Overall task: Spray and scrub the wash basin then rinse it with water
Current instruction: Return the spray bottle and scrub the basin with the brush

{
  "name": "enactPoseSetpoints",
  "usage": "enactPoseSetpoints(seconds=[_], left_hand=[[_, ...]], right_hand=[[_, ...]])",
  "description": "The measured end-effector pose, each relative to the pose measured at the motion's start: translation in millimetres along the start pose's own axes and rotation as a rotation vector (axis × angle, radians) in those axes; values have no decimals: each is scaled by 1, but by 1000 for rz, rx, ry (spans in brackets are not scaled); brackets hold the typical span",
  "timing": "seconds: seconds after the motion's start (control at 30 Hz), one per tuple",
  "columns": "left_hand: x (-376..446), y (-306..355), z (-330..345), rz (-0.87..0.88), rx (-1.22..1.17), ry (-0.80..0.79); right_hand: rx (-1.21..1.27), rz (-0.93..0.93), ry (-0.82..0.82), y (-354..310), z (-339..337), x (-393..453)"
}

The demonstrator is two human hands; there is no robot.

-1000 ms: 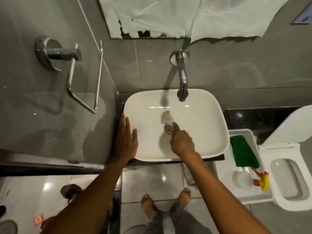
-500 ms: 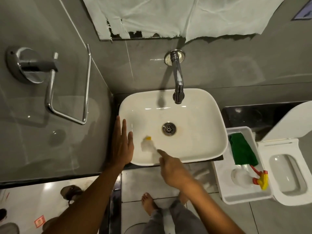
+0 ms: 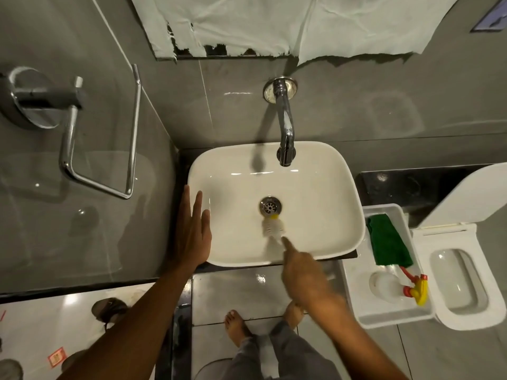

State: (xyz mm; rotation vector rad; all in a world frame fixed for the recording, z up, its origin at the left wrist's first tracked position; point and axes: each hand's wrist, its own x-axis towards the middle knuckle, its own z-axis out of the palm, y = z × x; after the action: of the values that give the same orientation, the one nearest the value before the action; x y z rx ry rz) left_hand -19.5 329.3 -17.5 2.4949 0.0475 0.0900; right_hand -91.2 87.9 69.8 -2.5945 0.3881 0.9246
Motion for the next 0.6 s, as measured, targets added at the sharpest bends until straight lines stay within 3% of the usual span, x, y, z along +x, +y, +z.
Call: enactPoseSetpoints(seconds=[0.1,0.33,0.47,0.6], left_hand=[[0,1,0,-9,-5,-12],[-1,3,-1,-15,-13,12],[0,6,-4,-21,-66,4],[0,7,-4,-38,-141,-1]], right_hand=[[-22,-120,-48,-22,19,-7],[-1,235,325,63,-76,38],[11,51,140,0,-23,28],[-66,-80,93,-47,9,23]])
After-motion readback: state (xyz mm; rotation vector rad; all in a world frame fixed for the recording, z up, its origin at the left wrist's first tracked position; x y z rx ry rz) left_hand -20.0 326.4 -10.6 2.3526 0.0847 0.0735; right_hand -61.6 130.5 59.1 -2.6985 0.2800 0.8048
